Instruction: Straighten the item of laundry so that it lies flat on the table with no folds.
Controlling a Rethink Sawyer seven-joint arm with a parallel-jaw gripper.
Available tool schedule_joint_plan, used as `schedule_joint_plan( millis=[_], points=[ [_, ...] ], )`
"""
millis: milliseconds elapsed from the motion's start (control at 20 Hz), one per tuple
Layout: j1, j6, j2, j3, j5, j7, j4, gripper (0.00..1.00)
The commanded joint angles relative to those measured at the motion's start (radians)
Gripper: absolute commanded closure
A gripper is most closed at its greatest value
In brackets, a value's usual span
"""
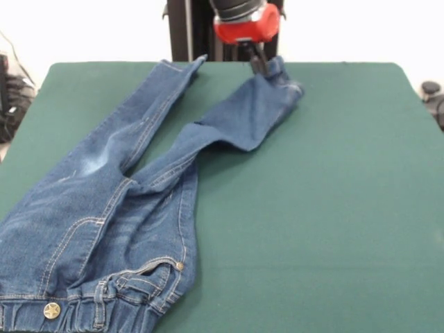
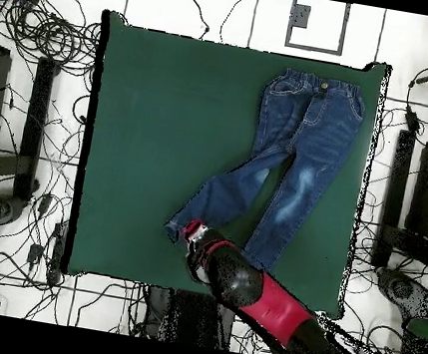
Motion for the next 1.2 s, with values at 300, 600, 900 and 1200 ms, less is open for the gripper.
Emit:
schedule_joint_plan(
  millis=[300, 600, 900, 1200],
  points=[
    [-0.214, -0.073, 0.363, 0.283, -0.24, 0.059, -0.03, 1.0],
    [-0.407, 0.062, 0.614, 0.316, -0.422, -0.078, -0.156, 1.0],
    [-0.557, 0.21, 0.76, 0.356, -0.526, -0.16, -0.21, 1.0],
    [-0.695, 0.338, 0.902, 0.351, -0.613, -0.269, -0.298, 1.0]
  ],
)
